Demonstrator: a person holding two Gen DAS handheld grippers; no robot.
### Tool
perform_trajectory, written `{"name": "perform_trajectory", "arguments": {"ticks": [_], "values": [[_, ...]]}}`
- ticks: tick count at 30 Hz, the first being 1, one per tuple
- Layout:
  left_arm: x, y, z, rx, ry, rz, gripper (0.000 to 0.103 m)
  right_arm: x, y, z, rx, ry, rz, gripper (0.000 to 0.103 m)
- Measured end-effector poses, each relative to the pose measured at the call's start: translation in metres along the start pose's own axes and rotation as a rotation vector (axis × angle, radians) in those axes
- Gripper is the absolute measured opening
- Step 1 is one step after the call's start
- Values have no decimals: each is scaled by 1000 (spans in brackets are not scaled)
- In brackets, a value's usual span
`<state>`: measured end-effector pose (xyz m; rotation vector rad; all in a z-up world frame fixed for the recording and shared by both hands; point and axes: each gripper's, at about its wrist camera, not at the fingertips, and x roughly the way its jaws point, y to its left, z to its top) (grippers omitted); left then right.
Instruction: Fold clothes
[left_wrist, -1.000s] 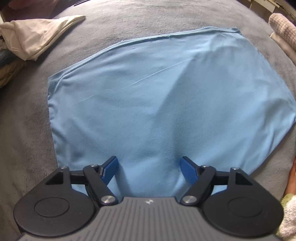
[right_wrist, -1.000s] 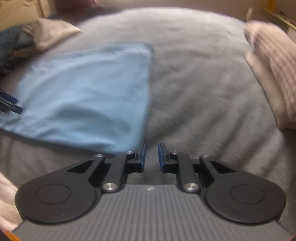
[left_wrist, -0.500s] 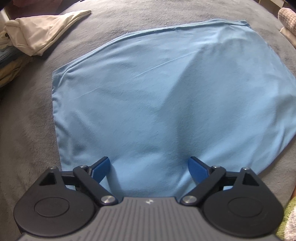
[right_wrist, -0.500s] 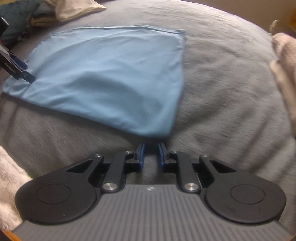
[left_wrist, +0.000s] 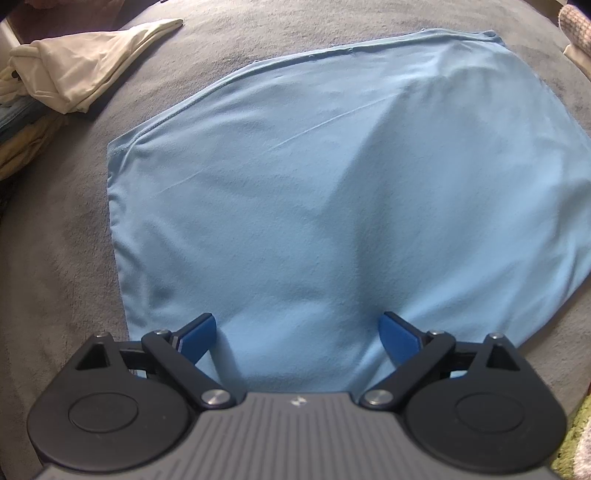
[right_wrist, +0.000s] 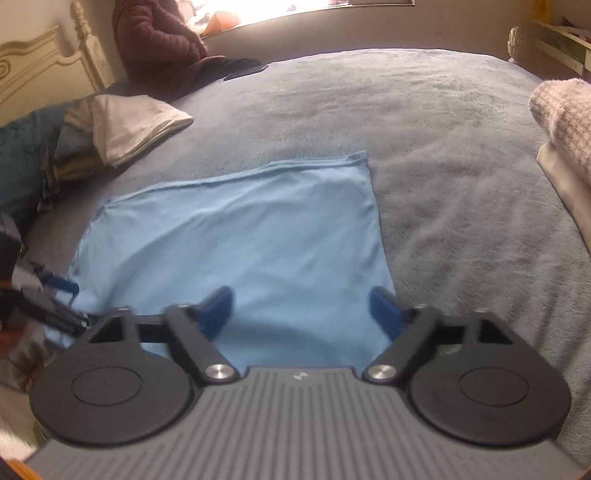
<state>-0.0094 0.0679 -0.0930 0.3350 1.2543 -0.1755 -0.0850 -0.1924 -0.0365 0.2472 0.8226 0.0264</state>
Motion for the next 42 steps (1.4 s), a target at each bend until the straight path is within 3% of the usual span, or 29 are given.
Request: {"name": "perform_trajectory", "arguments": {"ticks": [5, 13, 18, 27, 36, 42], "values": [[1, -1, 0, 3, 3, 5, 97, 8, 10, 5, 7, -15, -134, 102], [2, -1, 0, 7, 1, 16, 100, 15, 26, 0, -126, -115, -230, 102], [4, 2, -1, -17, 5, 13, 103, 13, 38, 11, -171, -136, -185, 102], [6, 7, -4, -67, -4, -4, 103, 13, 56, 35, -210, -197, -13, 102], [7, 9, -10, -81, -33, -20, 103, 25, 74, 22, -244, -183, 3, 102], [2, 16, -13, -70, -51, -48, 103, 20, 68, 16, -184, -194, -9, 101]]}}
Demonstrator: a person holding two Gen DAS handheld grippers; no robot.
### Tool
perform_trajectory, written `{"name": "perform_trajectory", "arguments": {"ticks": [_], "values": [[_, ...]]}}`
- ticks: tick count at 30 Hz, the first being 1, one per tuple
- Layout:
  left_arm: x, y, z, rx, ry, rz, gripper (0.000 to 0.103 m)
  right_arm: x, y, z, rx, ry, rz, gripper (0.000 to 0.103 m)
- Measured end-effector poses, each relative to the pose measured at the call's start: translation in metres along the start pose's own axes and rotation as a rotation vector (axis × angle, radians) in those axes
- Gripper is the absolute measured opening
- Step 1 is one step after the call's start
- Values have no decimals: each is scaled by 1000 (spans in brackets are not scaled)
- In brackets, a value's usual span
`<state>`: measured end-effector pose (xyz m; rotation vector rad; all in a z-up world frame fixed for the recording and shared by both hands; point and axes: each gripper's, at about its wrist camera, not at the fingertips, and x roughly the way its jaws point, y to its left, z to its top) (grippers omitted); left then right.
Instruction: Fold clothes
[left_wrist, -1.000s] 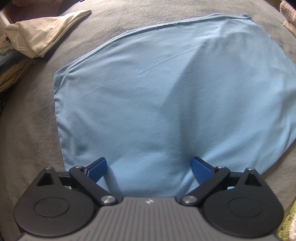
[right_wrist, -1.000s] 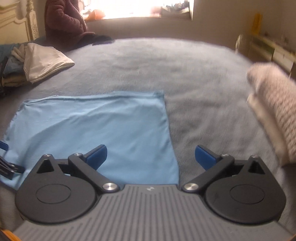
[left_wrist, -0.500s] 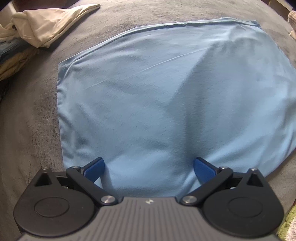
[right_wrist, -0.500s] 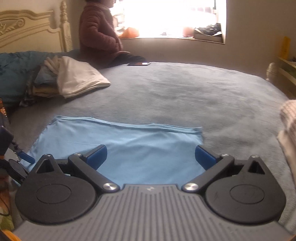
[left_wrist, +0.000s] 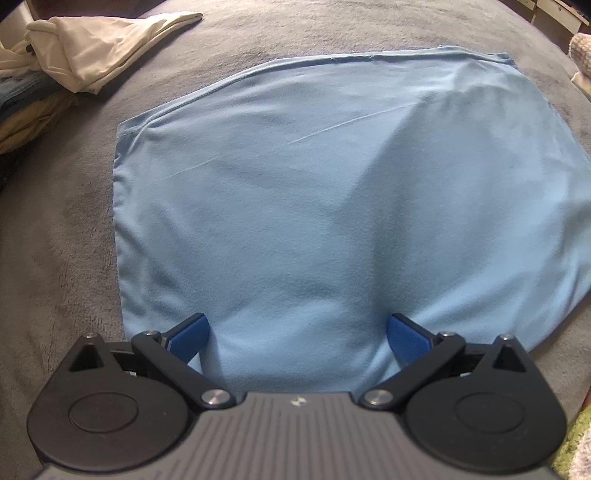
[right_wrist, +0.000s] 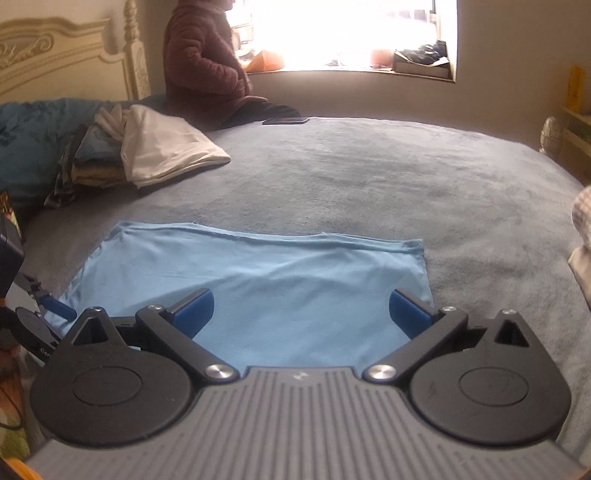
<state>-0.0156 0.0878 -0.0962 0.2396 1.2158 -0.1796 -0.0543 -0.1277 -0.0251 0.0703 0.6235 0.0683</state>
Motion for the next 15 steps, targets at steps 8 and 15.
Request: {"name": "perform_trajectory", "arguments": {"ticks": [8, 15], "values": [[-32, 33, -15, -74, -164, -65, 103, -11, -19, 0, 89, -41, -40, 100], [-44, 55, -15, -164, -249, -72, 99, -1, -28, -1, 227, -42, 16, 95]]}}
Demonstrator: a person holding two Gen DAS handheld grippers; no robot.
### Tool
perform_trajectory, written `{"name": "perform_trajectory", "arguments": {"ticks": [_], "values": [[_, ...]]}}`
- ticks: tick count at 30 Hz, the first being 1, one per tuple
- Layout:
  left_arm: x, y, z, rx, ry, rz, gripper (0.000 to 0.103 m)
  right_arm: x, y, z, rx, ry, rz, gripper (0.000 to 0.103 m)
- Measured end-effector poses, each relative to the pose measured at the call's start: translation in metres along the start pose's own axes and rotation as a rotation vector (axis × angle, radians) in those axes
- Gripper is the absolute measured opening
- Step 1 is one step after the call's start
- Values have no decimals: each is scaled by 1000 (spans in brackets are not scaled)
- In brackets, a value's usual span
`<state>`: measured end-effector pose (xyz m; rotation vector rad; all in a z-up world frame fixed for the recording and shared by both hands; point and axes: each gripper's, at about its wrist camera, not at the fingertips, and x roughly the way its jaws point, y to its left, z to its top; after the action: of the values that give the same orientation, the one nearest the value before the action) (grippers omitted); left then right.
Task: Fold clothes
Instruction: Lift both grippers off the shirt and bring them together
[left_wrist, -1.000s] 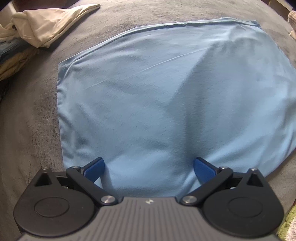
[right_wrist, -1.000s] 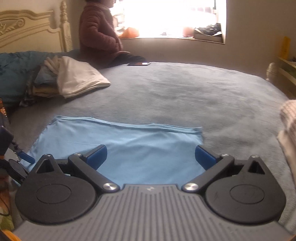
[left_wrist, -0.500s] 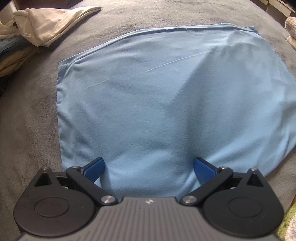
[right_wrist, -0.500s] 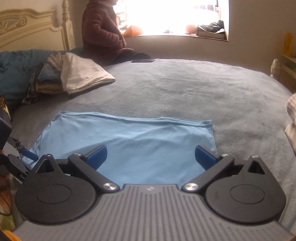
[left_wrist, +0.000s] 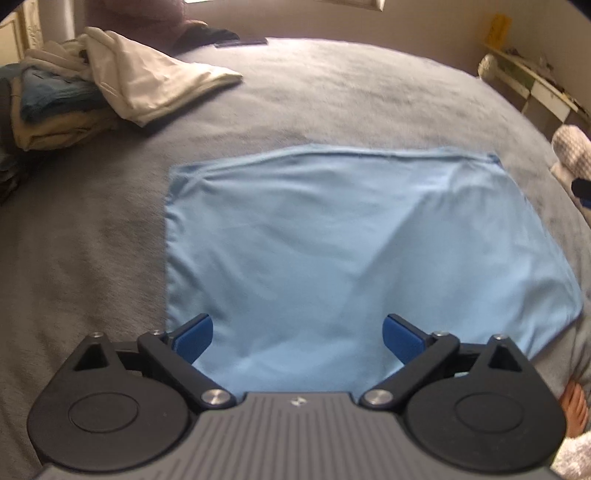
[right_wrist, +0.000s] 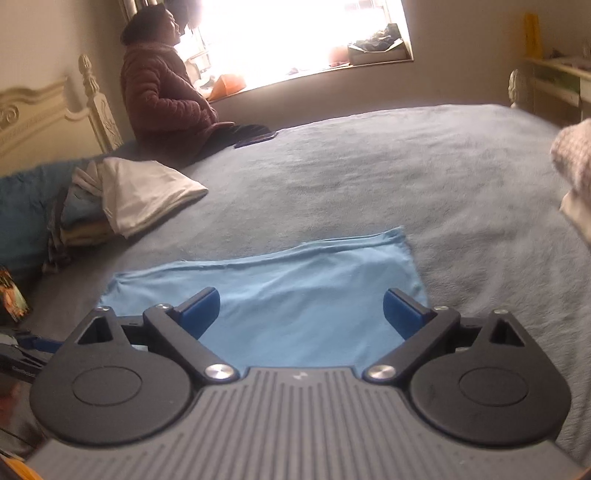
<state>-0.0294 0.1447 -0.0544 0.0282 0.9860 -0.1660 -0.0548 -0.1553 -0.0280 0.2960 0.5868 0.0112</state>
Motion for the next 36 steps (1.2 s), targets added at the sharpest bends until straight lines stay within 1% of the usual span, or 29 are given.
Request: {"name": "perform_trajectory", "arguments": {"ticks": [2, 3, 5, 7, 9, 10, 13, 14, 16, 19, 20, 21, 23, 25, 27, 29, 30, 32, 33, 35, 36], "values": [[-7, 10, 0, -22, -29, 33, 97, 5, 5, 3, -19, 3, 21, 93], [-11, 18, -1, -44, -45, 59, 97, 8, 9, 7, -50, 4, 32, 93], [-21, 37, -5, -102, -73, 109, 96, 15, 17, 17, -113, 9, 52, 93], [-31, 59, -14, -170, -86, 128, 94, 25, 27, 31, -168, 24, 97, 93], [-40, 79, -25, -217, -64, 121, 91, 40, 42, 46, -220, 59, 167, 92], [-44, 88, -30, -238, -51, 115, 87, 49, 53, 53, -249, 81, 200, 91], [-51, 103, -48, -284, -25, 65, 81, 76, 99, 67, -342, 170, 320, 90], [-52, 104, -54, -283, -23, 44, 80, 85, 115, 70, -372, 201, 363, 90], [-52, 104, -64, -264, -23, 0, 79, 102, 152, 64, -442, 277, 444, 89], [-45, 98, -79, -215, -20, -68, 78, 119, 200, 35, -545, 368, 540, 84], [-42, 97, -84, -194, -10, -89, 73, 121, 212, 21, -575, 386, 570, 79], [-38, 95, -89, -169, 5, -108, 70, 123, 225, 7, -605, 404, 599, 77], [-37, 95, -97, -126, 16, -146, 60, 118, 243, -22, -658, 413, 673, 73], [-40, 97, -104, -82, 12, -194, 54, 110, 254, -45, -725, 426, 746, 68], [-44, 95, -109, -3, -1, -220, 50, 104, 262, -65, -783, 452, 797, 66], [-43, 90, -110, 109, -9, -224, 43, 100, 269, -78, -831, 478, 819, 64], [-42, 89, -110, 162, -11, -224, 41, 100, 271, -81, -839, 488, 812, 63], [-40, 85, -111, 263, -15, -227, 33, 99, 276, -89, -854, 511, 802, 56], [-39, 84, -112, 313, -17, -228, 32, 98, 275, -89, -849, 518, 806, 56], [-37, 81, -113, 405, -27, -232, 26, 96, 272, -91, -840, 532, 814, 55], [-36, 80, -113, 450, -32, -234, 25, 95, 271, -91, -831, 538, 811, 55]]}}
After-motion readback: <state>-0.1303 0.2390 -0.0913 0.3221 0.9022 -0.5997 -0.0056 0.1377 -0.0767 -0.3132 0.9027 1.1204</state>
